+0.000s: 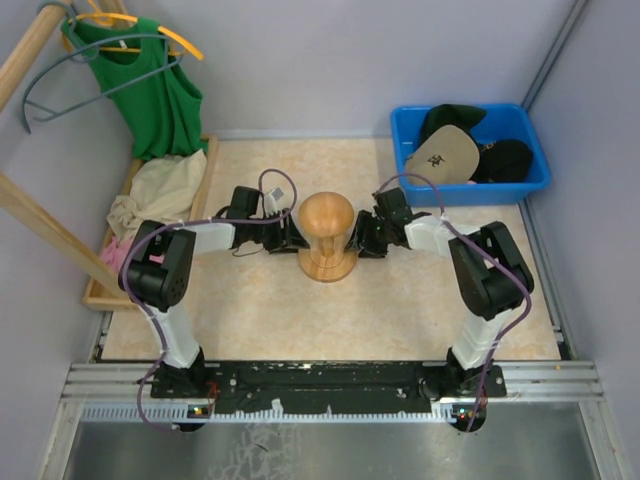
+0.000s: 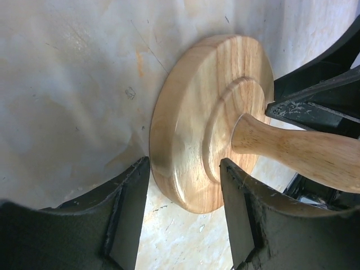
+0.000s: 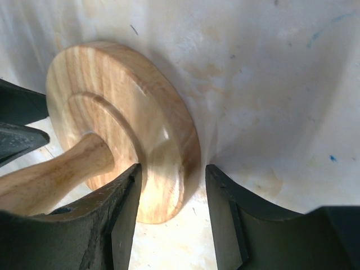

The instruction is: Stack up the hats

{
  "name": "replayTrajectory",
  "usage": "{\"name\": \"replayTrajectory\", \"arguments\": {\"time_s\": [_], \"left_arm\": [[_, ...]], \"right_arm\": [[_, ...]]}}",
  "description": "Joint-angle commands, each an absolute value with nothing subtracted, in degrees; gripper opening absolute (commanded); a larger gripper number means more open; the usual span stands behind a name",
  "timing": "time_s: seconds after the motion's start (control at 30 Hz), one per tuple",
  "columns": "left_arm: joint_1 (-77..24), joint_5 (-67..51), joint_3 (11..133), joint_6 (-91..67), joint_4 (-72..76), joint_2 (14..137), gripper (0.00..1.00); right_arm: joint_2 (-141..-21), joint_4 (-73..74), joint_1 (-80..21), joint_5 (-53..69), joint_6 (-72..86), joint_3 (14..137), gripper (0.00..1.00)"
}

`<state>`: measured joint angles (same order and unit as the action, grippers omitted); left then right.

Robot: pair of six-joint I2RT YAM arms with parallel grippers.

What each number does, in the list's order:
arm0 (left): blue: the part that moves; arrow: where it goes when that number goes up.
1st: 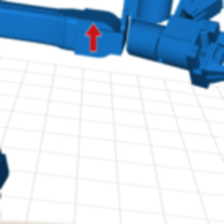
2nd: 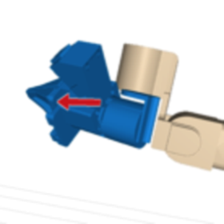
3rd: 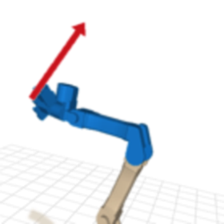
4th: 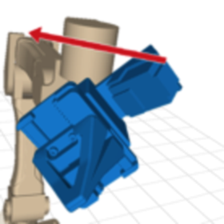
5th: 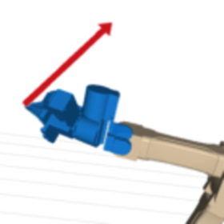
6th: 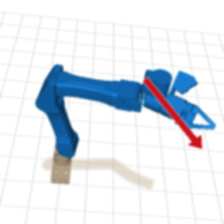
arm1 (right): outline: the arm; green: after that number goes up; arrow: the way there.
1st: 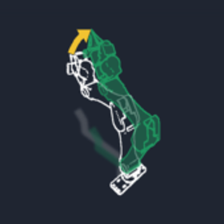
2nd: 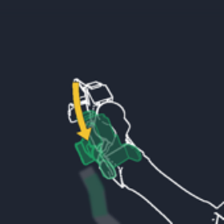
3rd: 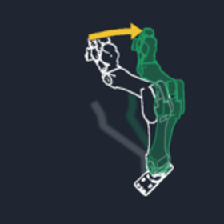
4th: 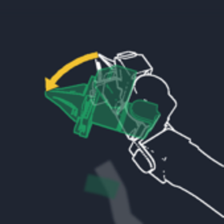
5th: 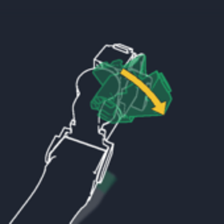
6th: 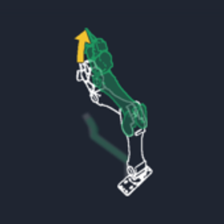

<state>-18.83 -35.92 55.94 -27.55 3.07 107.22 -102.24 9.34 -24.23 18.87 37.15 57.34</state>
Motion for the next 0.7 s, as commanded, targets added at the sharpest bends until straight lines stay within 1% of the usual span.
{"name": "replayTrajectory", "arguments": {"time_s": [0.0, 0.1, 0.23, 0.4, 0.57, 0.67], "left_arm": [[-18.85, -30.27, 55.9, -24.97, -3.36, 105.65, 0.61], [-18.36, -28.84, 56.51, -23.73, -4.64, 103.75, 0.62], [-16.11, -28.5, 56.78, -23.74, -5.36, 100.89, 0.63], [-13.35, -27.88, 58.59, -22.45, -6.29, 95.41, 0.65], [-13.27, -28.45, 63.08, -18.54, -8.51, 91.93, 0.66], [-13.27, -29.8, 63.77, -18.13, -7.14, 90.0, 0.67]], "right_arm": [[-97.33, 11.98, -24.7, 14.7, 36.44, 55.67, 0.5], [-95.26, 14.11, -24.57, 12.99, 35.59, 55.95, 0.52], [-89.04, 16.45, -23.8, 11.33, 35.64, 56.54, 0.52], [-83.55, 22.84, -22.22, 8.12, 33.69, 64.31, 0.55], [-82.05, 26.25, -16.2, 2.72, 31.46, 73.54, 0.61], [-84.27, 27.55, -12.1, -1.65, 29.64, 79.02, 0.69]]}}
